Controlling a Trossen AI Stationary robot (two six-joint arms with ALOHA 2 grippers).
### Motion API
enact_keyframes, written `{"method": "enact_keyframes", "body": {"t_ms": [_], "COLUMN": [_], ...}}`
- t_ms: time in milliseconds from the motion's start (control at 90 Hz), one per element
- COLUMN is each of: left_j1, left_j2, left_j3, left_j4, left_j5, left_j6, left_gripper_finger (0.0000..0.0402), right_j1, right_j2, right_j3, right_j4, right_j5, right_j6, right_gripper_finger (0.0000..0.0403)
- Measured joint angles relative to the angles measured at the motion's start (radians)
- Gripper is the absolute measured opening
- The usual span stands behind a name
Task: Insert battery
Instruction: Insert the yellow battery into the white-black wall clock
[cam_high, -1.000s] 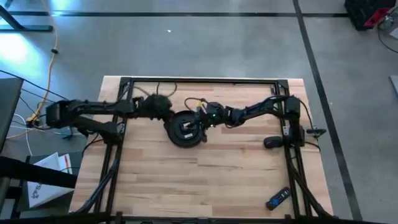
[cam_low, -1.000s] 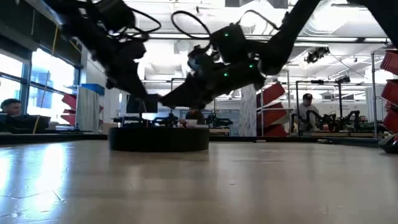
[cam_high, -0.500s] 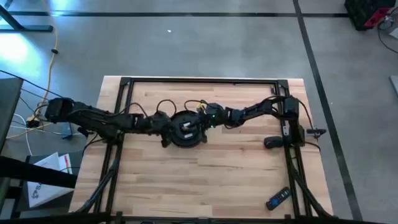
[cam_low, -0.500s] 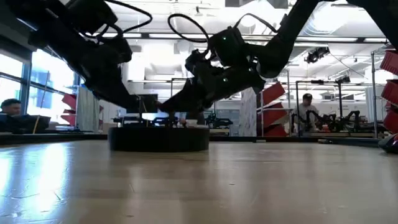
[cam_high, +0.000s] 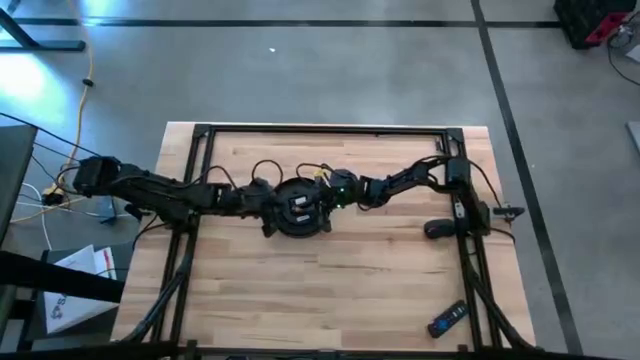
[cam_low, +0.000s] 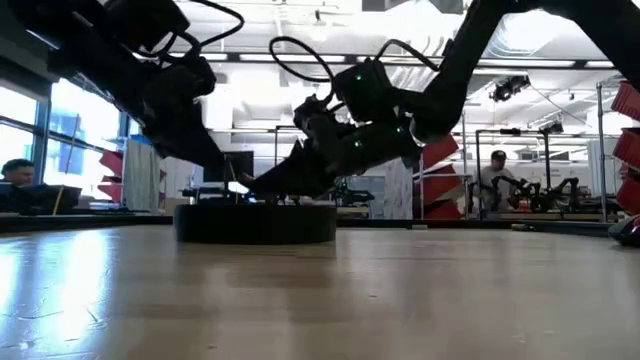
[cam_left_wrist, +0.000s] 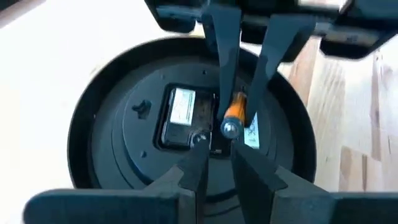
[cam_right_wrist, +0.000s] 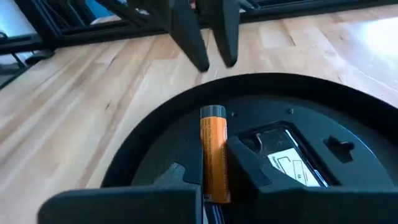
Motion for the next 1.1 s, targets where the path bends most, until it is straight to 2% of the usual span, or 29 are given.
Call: {"method": "enact_keyframes", "body": {"t_ms": [278, 567, 822, 922, 1100], "left_j1": [-0.001, -0.001, -0.003, -0.003, -0.002], "left_j2": [0.000, 0.000, 0.000, 0.000, 0.000], "left_j3": [0.000, 0.000, 0.000, 0.000, 0.000], "left_j4": [0.037, 0.036, 0.036, 0.033, 0.032], "left_j5": [0.002, 0.001, 0.001, 0.001, 0.001], "left_j6": [0.017, 0.018, 0.019, 0.018, 0.018], "left_gripper_finger": [0.0053, 0.0053, 0.0053, 0.0053, 0.0053], "right_j1": [-0.015, -0.012, -0.012, -0.012, -0.012], "right_j2": [0.001, 0.062, 0.064, 0.064, 0.064], "right_j3": [0.000, 0.034, 0.051, 0.052, 0.052], "right_j4": [-0.017, 0.016, -0.003, -0.008, -0.008], "right_j5": [0.008, 0.006, -0.001, 0.000, 0.005], "right_j6": [-0.029, -0.014, -0.068, -0.089, -0.081], "right_gripper_finger": [0.0012, 0.0012, 0.0014, 0.0027, 0.0074]}}
